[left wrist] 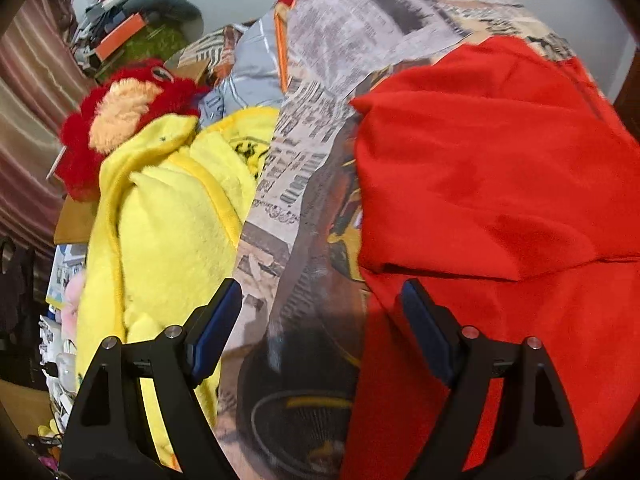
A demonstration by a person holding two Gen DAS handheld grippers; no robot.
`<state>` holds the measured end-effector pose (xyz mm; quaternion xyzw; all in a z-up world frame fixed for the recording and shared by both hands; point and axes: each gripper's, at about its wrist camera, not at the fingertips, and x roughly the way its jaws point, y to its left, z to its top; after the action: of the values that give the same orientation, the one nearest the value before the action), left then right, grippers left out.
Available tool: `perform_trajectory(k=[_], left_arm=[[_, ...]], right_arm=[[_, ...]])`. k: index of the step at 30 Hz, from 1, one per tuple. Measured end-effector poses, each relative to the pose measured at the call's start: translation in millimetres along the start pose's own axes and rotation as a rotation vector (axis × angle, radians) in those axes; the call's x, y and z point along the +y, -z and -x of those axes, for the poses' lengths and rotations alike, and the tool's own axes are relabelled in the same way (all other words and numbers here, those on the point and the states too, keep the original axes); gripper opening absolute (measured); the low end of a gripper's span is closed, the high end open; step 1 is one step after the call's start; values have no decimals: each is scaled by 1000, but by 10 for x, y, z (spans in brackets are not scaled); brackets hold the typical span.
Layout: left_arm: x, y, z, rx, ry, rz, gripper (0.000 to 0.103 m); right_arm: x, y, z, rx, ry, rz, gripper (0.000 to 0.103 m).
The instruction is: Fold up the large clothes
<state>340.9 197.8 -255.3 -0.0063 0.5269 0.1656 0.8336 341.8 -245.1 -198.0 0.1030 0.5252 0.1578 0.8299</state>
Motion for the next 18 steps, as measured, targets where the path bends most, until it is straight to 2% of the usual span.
perform_trajectory(k=[4,7,10,12,14,18], left_arm=[[-101,-21,318,-52,28,-22,82],[-236,-68,538,-91,61,-39,82],[-420,-127,726,-130,95,-63,82],[-580,-180,845,-159,122,-85,82],[-748,-223,952,-185,148,-107,82],[-1041,-262,1086,-225,204,-143,82]], right_arm=[[-103,32,110,12,12,-11,11],[-200,26,257,-6,10,-32,19],[-333,-2,464,-61,41,-49,36],[-476,-24,617,-108,73,-75,52],[-622,-44,718,-139,87,-105,57],[-965,-69,750,-141,92,-203,57]])
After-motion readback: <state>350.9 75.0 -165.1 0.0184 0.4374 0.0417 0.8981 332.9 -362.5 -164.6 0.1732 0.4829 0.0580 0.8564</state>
